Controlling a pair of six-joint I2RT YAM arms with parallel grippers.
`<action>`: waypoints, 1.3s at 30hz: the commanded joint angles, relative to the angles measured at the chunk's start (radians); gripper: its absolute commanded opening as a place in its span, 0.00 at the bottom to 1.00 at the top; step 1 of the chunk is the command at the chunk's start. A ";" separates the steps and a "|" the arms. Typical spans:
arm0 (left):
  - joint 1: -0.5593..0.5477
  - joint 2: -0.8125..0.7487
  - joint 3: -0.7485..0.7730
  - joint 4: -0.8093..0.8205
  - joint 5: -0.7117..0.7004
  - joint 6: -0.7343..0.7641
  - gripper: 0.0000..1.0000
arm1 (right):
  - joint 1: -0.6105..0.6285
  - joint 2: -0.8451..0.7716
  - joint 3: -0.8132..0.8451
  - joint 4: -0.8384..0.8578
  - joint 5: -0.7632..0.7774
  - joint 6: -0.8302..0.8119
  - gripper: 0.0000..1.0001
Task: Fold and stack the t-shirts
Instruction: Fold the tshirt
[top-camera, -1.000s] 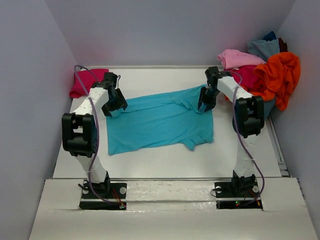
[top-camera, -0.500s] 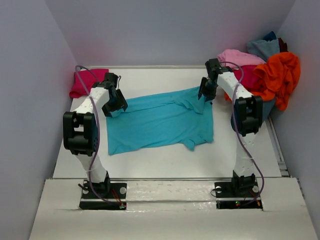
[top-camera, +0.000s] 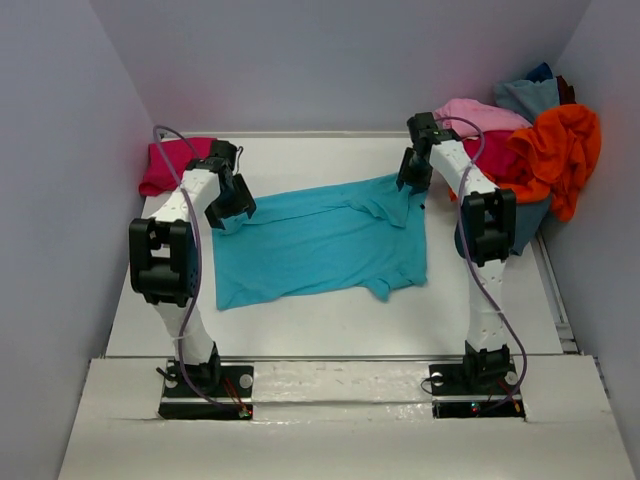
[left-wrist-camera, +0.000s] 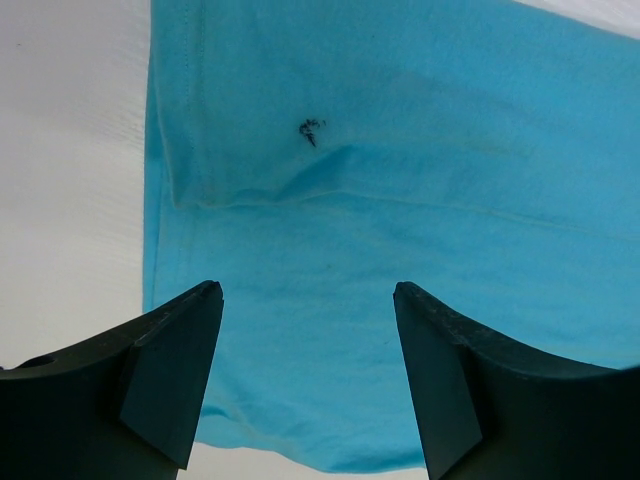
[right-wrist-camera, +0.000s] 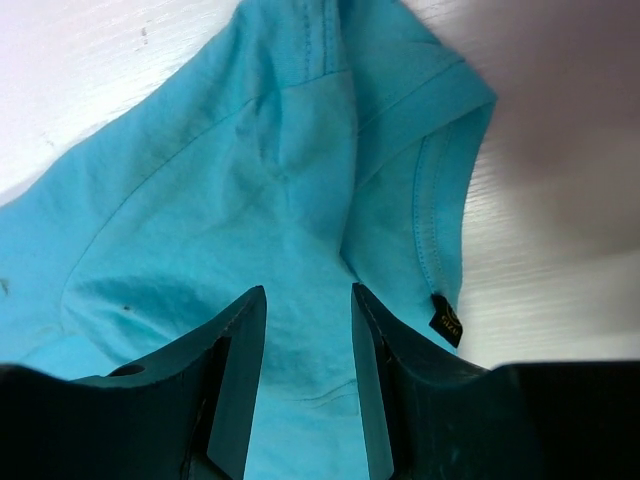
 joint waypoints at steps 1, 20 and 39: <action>0.001 0.009 0.052 -0.033 -0.015 0.021 0.81 | 0.008 0.037 0.049 -0.001 0.083 0.017 0.45; 0.020 0.032 0.055 -0.035 -0.015 0.026 0.81 | 0.008 0.074 0.087 0.013 0.102 0.028 0.16; 0.020 0.039 0.052 -0.035 -0.015 0.033 0.81 | -0.011 0.078 0.136 -0.079 0.211 0.043 0.07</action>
